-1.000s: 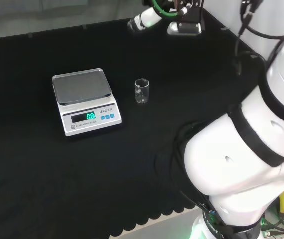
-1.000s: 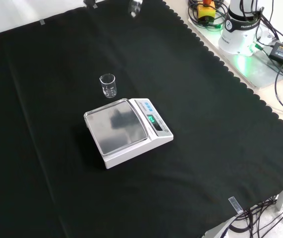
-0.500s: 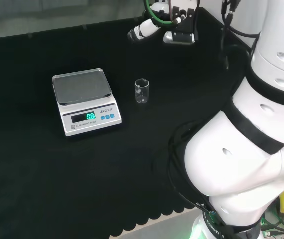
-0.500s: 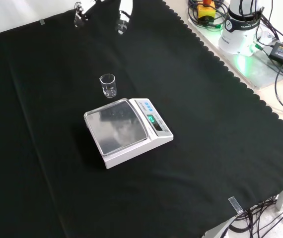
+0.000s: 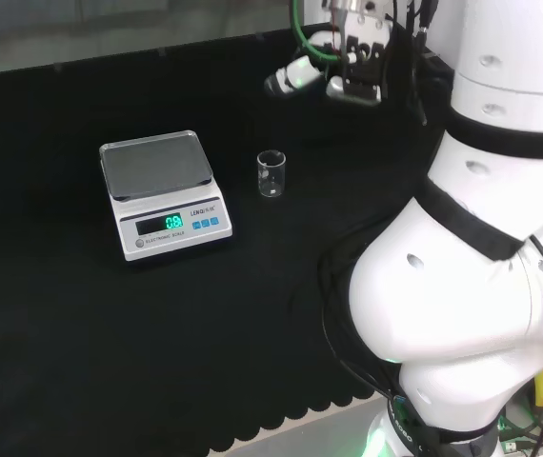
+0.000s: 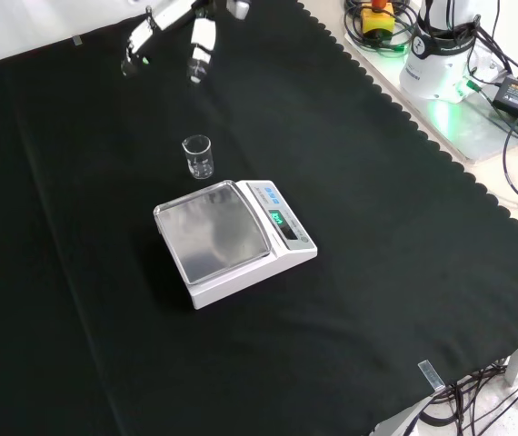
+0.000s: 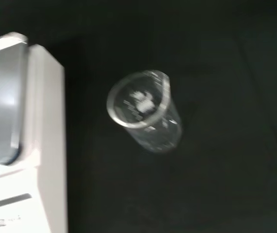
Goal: Pick up the beaker.
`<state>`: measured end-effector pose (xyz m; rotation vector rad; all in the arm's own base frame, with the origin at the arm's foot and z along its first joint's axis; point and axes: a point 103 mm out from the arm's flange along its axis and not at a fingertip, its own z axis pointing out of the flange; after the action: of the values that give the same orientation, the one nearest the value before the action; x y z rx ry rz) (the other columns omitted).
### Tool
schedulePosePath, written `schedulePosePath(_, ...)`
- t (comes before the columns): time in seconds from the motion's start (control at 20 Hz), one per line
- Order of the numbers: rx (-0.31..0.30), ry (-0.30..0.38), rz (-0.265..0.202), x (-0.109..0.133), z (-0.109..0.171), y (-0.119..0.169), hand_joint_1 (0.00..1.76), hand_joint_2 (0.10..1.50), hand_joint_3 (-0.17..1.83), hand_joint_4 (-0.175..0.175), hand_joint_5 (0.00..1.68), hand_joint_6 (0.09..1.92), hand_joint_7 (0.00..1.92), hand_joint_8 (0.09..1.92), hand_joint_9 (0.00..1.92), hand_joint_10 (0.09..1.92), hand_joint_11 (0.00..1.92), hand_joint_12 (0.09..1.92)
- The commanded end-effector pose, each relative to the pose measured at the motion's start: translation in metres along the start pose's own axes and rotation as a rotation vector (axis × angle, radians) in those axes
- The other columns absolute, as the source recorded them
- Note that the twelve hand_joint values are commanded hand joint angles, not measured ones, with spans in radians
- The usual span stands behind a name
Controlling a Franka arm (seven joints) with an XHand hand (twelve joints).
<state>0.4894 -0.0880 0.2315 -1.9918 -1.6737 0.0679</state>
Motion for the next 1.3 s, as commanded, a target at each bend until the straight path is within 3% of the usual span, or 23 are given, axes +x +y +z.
schedulePosePath(0.05, 0.054, -0.027, -0.011, 0.034, 0.035, 0.032, 0.50, 0.80, 0.05, -0.068, 0.19, 0.09, 0.01, 0.76, 0.00, 0.77, 0.09, 1.48)
schedulePosePath(0.6, 0.124, -0.035, -0.060, 0.056, 0.071, 0.041, 0.50, 0.79, 0.05, -0.069, 0.19, 0.09, 0.01, 0.77, 0.00, 0.78, 0.09, 1.48)
schedulePosePath(1.3, 0.176, -0.039, 0.007, 0.037, 0.098, 0.052, 0.51, 0.79, 0.05, -0.070, 0.19, 0.09, 0.01, 0.77, 0.00, 0.78, 0.09, 1.48)
